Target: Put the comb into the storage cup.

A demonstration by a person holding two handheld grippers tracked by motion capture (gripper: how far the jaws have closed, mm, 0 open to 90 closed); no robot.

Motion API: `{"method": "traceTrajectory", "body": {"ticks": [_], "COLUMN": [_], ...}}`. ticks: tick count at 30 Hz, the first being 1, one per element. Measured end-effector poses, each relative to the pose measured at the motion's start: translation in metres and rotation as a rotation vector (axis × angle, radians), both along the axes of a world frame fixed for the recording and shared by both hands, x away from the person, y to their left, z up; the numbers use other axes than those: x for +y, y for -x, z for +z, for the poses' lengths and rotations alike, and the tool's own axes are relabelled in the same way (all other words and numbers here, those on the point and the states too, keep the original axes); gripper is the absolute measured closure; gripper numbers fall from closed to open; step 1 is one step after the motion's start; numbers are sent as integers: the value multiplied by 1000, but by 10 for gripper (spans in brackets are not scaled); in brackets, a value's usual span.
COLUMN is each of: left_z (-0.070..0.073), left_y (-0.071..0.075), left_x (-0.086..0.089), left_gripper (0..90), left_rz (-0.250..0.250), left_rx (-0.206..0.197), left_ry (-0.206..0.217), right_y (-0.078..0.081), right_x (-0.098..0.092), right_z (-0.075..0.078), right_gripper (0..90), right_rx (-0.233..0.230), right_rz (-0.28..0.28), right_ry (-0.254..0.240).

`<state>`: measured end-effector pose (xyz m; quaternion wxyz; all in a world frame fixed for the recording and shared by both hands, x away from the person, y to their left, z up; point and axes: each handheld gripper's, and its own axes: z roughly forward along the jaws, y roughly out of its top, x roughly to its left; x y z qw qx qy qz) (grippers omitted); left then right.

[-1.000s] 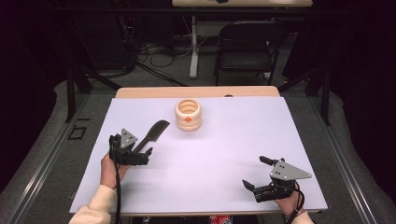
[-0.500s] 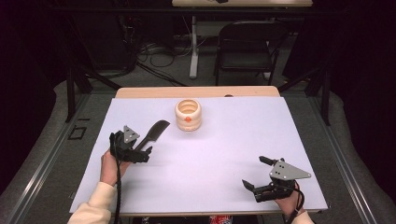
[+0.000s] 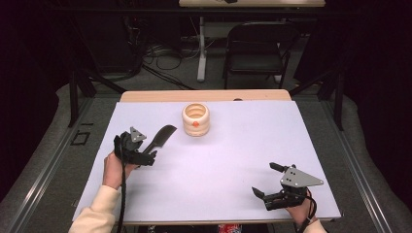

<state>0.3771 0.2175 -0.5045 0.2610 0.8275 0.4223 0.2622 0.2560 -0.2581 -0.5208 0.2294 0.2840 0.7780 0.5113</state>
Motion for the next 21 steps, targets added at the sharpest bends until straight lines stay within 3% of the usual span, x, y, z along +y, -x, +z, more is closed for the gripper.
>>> {"method": "traceTrajectory", "body": {"ticks": [7, 10, 14, 19, 21], "left_z": [0, 0, -1, -2, -3], "left_y": [-6, -10, -18, -25, -31], "left_x": [-2, -4, -5, -7, -7], "left_gripper": [50, 52, 69, 100, 128], "left_rz": [8, 8, 5, 6, 8], "left_rx": [39, 56, 99, 125, 157], "left_ry": [-28, -59, -76, -96, -100], "right_y": [0, 0, 0, 0, 0], "right_x": [0, 0, 0, 0, 0], "right_z": [0, 0, 0, 0, 0], "right_gripper": [0, 0, 0, 0, 0], "right_rx": [4, 4, 5, 4, 7], "right_rz": [0, -1, 0, 1, 1], "right_ry": [1, 5, 5, 6, 5]}}
